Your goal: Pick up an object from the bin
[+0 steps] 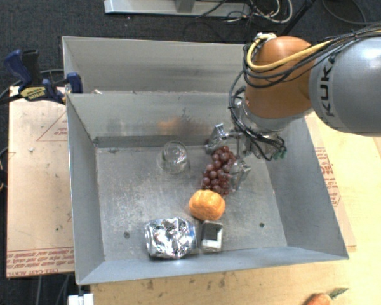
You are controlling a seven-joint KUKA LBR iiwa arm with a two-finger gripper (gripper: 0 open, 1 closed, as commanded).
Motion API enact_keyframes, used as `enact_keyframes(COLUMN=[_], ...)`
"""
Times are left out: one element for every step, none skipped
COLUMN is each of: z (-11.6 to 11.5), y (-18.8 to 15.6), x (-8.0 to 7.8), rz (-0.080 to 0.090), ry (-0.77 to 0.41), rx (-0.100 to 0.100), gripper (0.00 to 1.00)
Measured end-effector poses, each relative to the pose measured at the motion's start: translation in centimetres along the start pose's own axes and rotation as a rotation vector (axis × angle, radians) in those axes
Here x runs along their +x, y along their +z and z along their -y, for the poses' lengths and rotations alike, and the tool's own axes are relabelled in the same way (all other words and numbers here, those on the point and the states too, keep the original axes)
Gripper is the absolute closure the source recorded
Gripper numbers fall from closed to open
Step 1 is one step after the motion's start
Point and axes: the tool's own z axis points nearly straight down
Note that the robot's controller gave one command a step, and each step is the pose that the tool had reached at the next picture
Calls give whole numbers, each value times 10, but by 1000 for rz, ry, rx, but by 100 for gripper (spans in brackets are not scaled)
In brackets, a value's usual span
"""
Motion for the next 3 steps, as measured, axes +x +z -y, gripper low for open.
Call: enact_keyframes(z=[10,33,42], y=[25,82,85], x=[-13,-7,-21], rz=[2,3,3], ry=[-22,-354,-280], rx=[2,2,2], gripper=[0,0,100])
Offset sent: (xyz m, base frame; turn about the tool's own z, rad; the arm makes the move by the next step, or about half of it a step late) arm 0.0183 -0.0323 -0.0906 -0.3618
